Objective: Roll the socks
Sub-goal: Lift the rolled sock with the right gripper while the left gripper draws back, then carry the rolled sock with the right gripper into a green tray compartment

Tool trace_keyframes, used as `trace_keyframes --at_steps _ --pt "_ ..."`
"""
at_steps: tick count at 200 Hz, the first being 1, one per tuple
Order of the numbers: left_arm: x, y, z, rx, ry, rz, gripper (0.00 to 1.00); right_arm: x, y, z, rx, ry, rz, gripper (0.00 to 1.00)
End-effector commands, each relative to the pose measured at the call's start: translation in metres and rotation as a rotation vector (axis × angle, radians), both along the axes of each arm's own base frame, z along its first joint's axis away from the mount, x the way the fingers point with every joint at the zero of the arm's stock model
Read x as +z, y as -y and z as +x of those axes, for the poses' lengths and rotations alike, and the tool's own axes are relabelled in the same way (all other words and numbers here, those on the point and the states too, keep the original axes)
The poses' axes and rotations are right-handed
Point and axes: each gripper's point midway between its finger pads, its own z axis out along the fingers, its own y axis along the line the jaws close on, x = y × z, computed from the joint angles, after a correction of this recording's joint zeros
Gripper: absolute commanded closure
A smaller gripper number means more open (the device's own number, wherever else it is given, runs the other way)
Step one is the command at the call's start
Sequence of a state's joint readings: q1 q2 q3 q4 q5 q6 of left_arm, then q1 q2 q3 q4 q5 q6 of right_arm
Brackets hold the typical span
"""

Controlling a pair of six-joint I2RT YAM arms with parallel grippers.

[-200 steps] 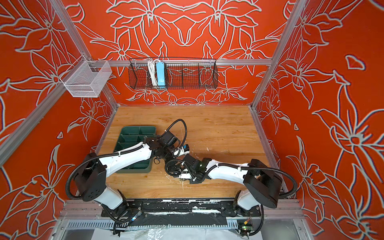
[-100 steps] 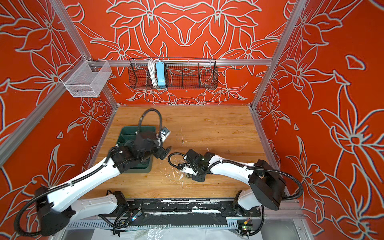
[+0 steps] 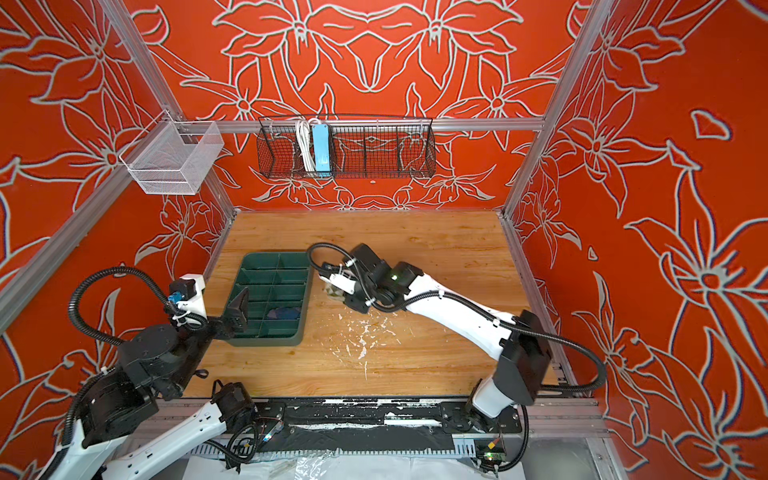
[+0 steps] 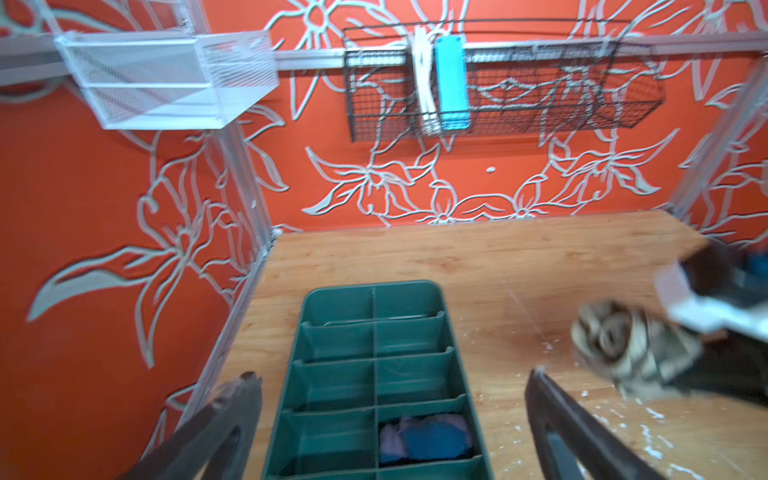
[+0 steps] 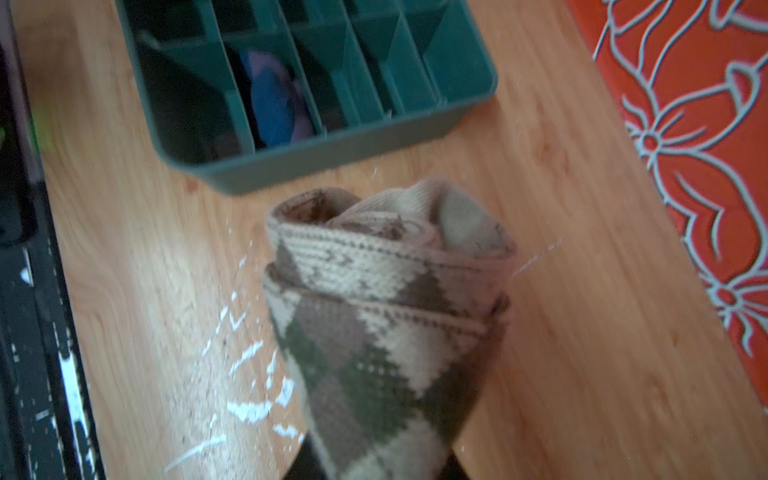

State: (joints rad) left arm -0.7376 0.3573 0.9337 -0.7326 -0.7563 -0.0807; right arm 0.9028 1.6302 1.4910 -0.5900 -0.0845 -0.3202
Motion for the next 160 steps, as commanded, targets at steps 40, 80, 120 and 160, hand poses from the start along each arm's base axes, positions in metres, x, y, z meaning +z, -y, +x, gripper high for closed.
trace_keyframes --at_steps 40,80,120,160 --pt "-0.018 -0.029 -0.013 0.110 -0.002 0.007 0.03 -0.005 -0.118 0.048 0.073 -0.034 0.135 1.00" --pt "-0.025 -0.025 -0.012 0.088 0.007 0.022 0.03 -0.034 -0.169 0.074 0.091 -0.013 0.138 1.00" --pt "-0.034 -0.025 -0.012 0.078 -0.007 0.063 0.03 -0.050 -0.184 0.109 0.025 0.104 0.130 1.00" --pt "-0.033 -0.024 -0.014 0.057 0.015 0.054 0.03 -0.079 -0.180 0.130 0.010 0.206 0.017 1.00"
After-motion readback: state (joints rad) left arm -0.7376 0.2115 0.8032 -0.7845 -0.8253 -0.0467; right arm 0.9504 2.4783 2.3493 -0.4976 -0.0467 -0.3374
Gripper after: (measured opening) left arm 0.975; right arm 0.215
